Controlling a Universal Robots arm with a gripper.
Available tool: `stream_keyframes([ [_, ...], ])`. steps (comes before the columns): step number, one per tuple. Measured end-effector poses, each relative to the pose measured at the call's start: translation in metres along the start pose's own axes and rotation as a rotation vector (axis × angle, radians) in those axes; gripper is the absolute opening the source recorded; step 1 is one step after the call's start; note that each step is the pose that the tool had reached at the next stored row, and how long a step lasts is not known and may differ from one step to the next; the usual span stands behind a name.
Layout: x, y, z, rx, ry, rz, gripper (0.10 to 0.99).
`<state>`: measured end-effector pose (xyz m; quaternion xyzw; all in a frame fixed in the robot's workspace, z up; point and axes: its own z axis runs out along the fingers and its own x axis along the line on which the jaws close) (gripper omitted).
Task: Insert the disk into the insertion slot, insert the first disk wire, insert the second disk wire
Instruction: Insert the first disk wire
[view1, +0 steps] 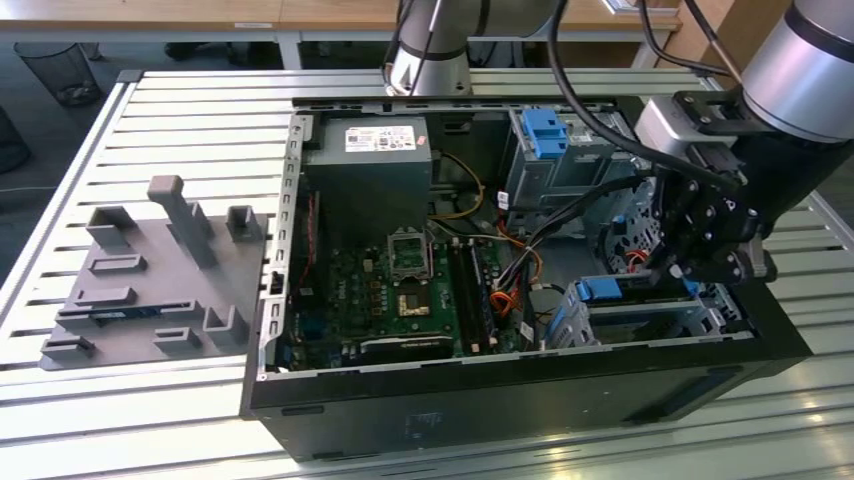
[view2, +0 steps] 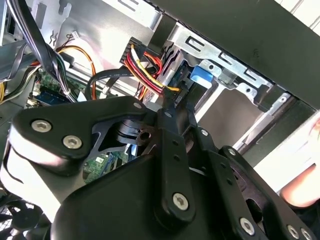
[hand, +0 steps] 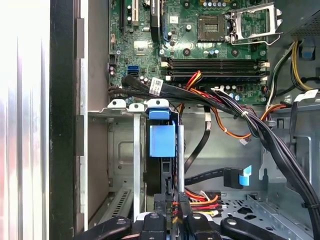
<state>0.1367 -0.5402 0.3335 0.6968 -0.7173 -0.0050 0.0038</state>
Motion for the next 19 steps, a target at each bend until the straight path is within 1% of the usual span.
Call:
stream_keyframes([
  [6,0.0000,0.0001,-0.0047,0.000,0.0013,0.000,0.239],
  [7,0.0000,0.0001,-0.0054,0.000,0.0014,0.000,0.224],
  [8,0.0000,0.0001,-0.0059,0.000,0.0013,0.000,0.161],
  [9,0.0000,0.0001,-0.0060,0.000,0.0012,0.000,0.161],
  [10,0.0000,0.0001,-0.0061,0.000,0.0010,0.000,0.106],
  [19,0.0000,0.0002,-0.0069,0.000,0.0016,0.000,0.106],
])
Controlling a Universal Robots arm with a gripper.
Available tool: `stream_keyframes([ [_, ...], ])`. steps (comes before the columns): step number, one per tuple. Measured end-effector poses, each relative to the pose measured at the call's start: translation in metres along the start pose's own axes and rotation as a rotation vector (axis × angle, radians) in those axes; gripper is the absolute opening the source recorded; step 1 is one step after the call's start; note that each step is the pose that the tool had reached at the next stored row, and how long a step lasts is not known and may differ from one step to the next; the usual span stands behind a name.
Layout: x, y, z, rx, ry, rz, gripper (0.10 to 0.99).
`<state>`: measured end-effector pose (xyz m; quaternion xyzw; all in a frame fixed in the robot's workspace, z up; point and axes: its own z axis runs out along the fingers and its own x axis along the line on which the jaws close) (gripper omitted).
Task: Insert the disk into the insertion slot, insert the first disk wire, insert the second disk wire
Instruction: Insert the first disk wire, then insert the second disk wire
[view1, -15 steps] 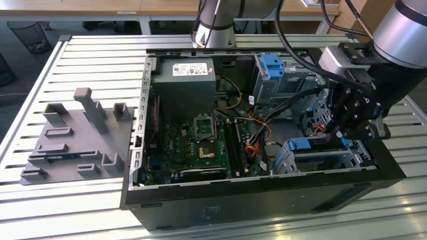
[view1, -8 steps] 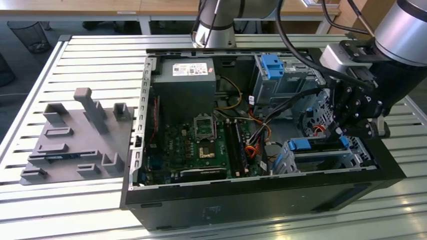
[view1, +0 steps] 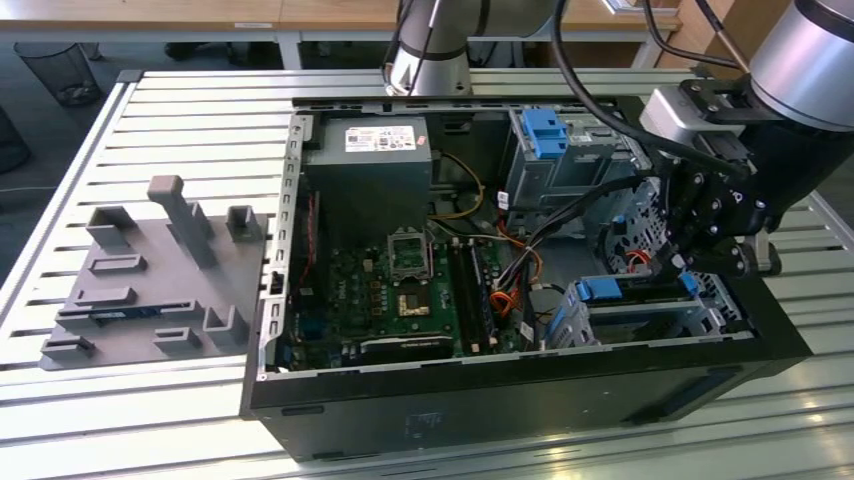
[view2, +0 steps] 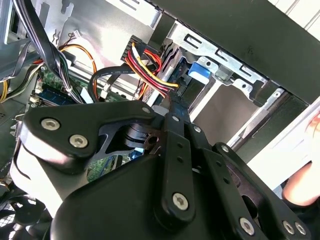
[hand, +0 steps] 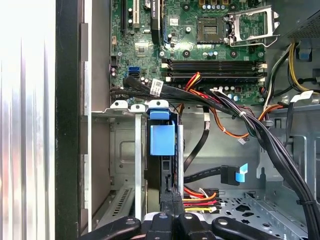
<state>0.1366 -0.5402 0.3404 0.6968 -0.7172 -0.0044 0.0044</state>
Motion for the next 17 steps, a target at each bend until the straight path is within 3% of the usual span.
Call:
stream_keyframes([
  [9,0.0001,0.0038,0.0000,0.001,0.0000,0.000,0.106],
  [17,0.0004,0.0134,0.0001,0.004,-0.0001,0.000,0.106],
])
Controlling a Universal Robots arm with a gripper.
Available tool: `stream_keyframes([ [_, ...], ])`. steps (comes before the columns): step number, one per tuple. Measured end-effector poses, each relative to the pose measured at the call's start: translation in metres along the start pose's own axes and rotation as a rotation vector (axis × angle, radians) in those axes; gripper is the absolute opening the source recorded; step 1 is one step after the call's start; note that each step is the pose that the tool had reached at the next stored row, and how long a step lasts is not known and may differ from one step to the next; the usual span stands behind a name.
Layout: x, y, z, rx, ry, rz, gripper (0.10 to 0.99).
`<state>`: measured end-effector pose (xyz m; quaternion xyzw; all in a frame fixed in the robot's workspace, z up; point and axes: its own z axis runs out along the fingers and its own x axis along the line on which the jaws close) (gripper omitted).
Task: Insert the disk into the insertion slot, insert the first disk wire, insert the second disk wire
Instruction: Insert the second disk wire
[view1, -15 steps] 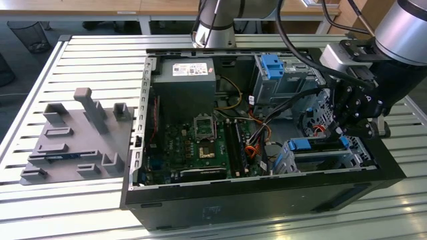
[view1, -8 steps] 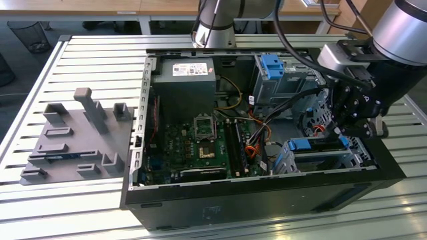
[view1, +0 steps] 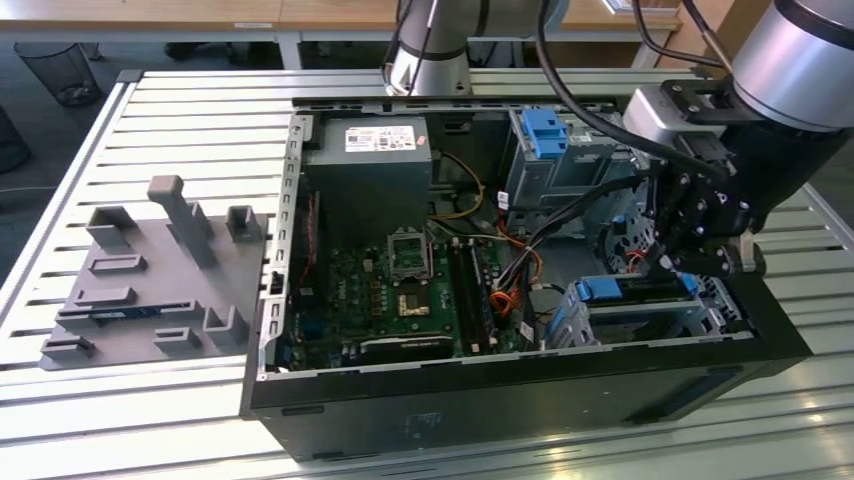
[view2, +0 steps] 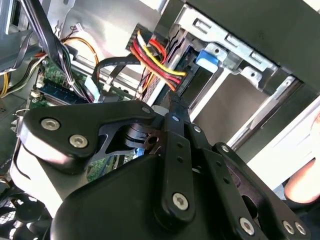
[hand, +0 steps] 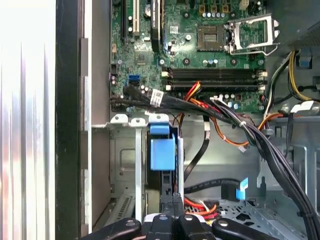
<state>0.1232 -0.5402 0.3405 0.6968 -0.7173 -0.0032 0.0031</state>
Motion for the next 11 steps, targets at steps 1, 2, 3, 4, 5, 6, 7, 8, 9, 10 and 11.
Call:
stream_keyframes([
  [1,0.0001,0.0030,0.0000,0.000,0.0000,0.000,0.106],
  [2,0.0002,0.0042,0.0001,0.000,-0.0001,0.000,0.106],
  [3,0.0002,0.0056,0.0001,0.000,-0.0002,0.000,0.106],
  [4,0.0002,0.0069,-0.0002,0.000,0.0001,0.000,0.106],
  [5,0.0003,0.0078,-0.0013,0.000,0.0002,0.000,0.106],
  [6,0.0002,0.0087,-0.0028,0.000,0.0000,0.000,0.106],
  [7,-0.0001,0.0096,-0.0047,0.000,-0.0001,0.000,0.106],
  [8,-0.0005,0.0104,-0.0071,0.000,-0.0001,0.000,0.106],
  [9,-0.0008,0.0113,-0.0099,0.000,-0.0001,0.000,0.106],
  [10,-0.0012,0.0121,-0.0127,0.000,-0.0001,0.000,0.106],
  [11,-0.0018,0.0128,-0.0155,0.000,-0.0002,0.000,0.106],
])
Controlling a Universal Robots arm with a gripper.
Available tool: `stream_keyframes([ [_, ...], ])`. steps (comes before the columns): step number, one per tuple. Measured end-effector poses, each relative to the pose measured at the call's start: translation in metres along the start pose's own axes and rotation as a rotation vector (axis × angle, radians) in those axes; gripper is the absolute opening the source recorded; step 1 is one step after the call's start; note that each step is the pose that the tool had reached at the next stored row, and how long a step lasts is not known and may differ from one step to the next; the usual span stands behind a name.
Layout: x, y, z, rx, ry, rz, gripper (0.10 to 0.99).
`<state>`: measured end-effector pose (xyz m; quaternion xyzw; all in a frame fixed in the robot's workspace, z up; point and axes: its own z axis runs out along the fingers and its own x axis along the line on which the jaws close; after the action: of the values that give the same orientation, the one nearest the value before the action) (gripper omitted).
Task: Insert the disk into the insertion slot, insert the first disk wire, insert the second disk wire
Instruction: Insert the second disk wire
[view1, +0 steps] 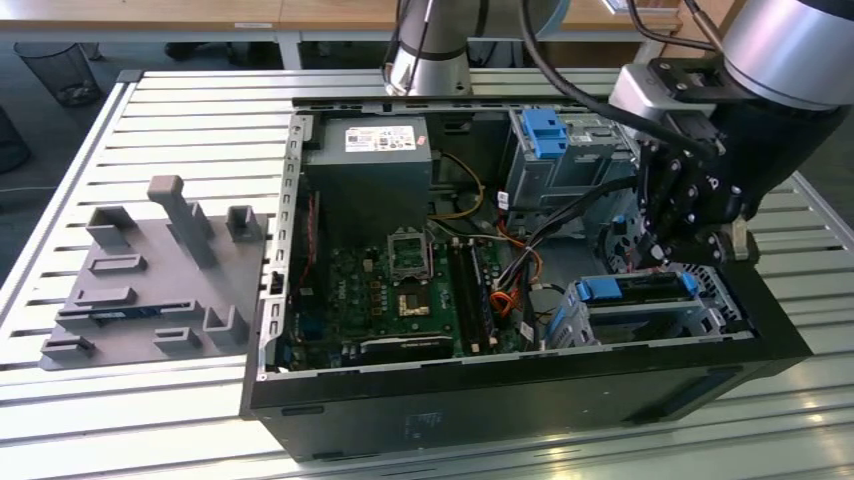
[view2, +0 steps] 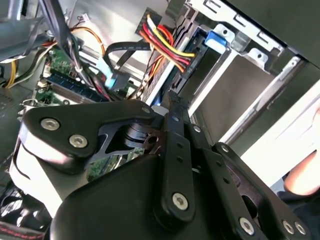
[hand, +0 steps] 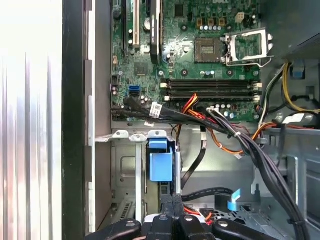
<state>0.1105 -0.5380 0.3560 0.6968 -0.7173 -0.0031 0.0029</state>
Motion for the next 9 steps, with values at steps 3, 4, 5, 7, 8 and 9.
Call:
stream_keyframes([
  [3,-0.0020,0.0024,-0.0069,0.000,0.0001,0.000,0.106],
  [4,-0.0023,0.0039,-0.0087,0.000,0.0002,0.000,0.106],
  [5,-0.0026,0.0055,-0.0097,0.000,-0.0001,0.000,0.106],
  [7,-0.0042,0.0088,-0.0100,0.000,-0.0001,0.000,0.106],
  [8,-0.0058,0.0100,-0.0100,0.000,0.0000,0.000,0.106],
  [9,-0.0083,0.0103,-0.0100,0.000,-0.0001,0.000,0.106],
])
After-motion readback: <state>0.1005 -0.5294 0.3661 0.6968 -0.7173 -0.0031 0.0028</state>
